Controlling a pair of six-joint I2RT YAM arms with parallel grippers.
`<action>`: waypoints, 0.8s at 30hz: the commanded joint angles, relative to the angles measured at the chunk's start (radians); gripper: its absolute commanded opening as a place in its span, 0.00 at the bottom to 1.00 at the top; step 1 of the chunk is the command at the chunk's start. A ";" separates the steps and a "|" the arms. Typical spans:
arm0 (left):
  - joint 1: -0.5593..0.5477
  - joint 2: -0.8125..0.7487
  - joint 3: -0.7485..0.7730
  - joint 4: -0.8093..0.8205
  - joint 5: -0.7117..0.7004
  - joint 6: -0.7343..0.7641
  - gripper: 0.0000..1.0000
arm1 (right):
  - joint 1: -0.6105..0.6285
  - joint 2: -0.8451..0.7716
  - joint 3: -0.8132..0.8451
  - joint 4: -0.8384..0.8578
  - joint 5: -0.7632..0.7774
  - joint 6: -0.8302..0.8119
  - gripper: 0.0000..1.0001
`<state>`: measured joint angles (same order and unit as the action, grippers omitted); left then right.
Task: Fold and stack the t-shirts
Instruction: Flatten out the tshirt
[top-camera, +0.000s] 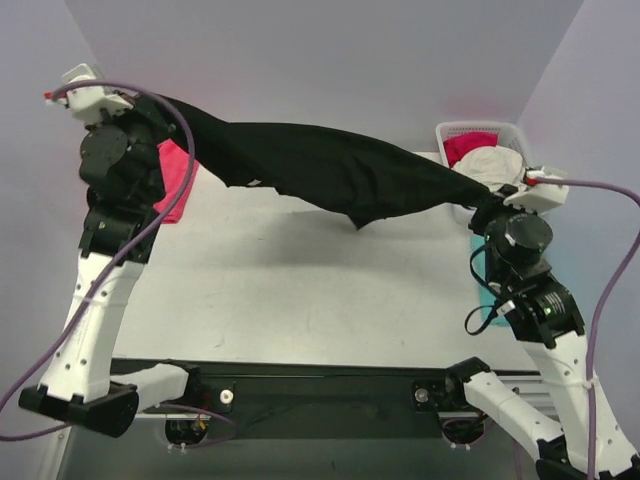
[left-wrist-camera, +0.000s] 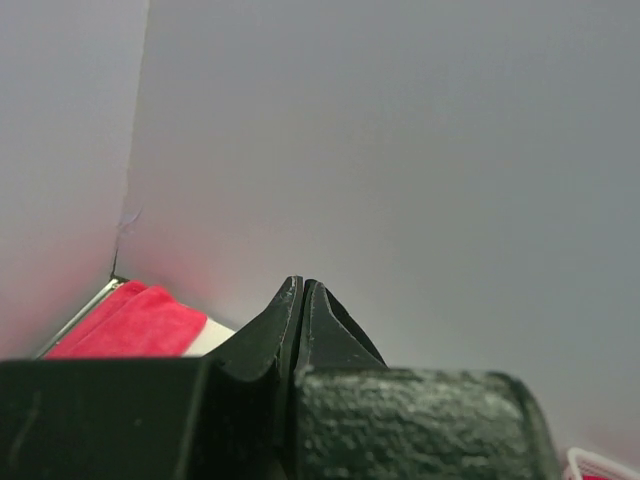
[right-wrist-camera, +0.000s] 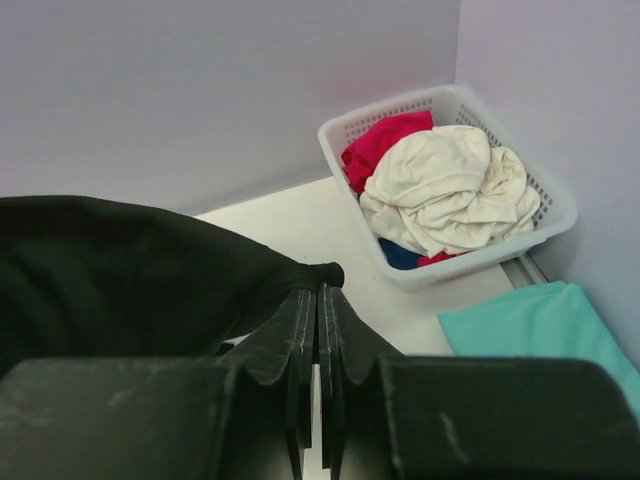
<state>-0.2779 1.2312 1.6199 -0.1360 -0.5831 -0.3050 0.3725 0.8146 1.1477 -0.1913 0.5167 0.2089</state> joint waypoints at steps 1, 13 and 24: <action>0.008 -0.157 -0.017 0.045 0.063 -0.011 0.00 | -0.007 -0.096 -0.049 -0.007 -0.050 0.047 0.00; 0.009 -0.208 0.006 0.056 0.038 0.041 0.00 | -0.004 -0.229 -0.092 -0.076 -0.150 0.087 0.00; 0.008 0.167 -0.092 0.114 0.095 -0.063 0.00 | -0.006 -0.034 -0.402 0.030 -0.027 0.351 0.00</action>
<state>-0.2733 1.3048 1.5852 -0.0551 -0.5137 -0.3244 0.3725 0.6838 0.8516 -0.2047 0.4389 0.4229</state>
